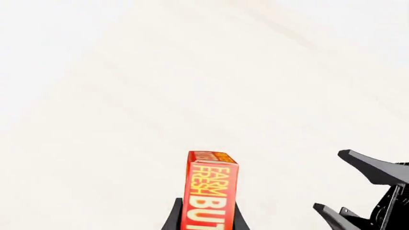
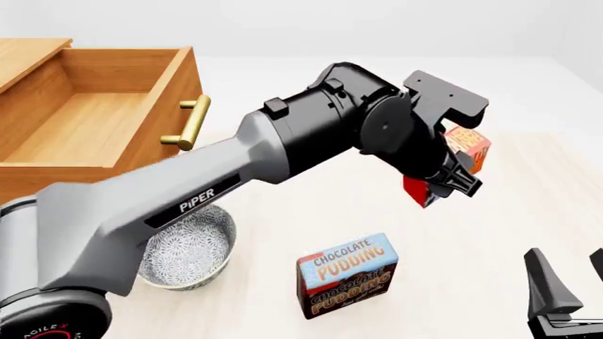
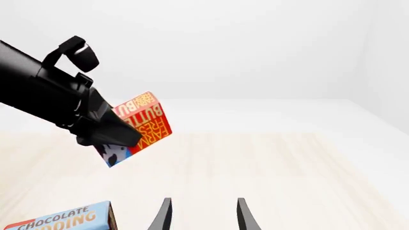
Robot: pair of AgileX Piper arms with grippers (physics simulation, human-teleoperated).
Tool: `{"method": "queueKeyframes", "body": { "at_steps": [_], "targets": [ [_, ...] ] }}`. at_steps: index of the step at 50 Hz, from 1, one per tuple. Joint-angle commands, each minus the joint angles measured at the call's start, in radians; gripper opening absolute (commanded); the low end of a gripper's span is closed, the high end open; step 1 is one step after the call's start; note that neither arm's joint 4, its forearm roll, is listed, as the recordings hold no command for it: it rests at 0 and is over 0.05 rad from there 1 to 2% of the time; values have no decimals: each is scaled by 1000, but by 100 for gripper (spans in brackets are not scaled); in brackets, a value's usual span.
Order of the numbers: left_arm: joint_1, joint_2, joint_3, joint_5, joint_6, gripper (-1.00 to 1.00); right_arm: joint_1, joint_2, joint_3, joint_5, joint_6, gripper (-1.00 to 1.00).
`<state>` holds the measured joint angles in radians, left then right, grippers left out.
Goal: Put the butter at the back in the top drawer of the cabinet and close it.
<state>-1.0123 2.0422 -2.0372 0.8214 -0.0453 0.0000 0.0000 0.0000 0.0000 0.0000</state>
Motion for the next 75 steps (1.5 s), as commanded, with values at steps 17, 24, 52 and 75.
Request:
{"method": "queueKeyframes", "body": {
  "at_steps": [17, 24, 52, 75],
  "targets": [
    [86, -284, 169, 51, 31, -100, 0, 0, 0, 0, 0, 100],
    [137, -346, 206, 64, 51, -100, 0, 0, 0, 0, 0, 100],
    [342, -547, 320, 98, 106, -100, 0, 0, 0, 0, 0, 100],
    [556, -703, 316, 223, 138, -100, 0, 0, 0, 0, 0, 100]
  ]
}}
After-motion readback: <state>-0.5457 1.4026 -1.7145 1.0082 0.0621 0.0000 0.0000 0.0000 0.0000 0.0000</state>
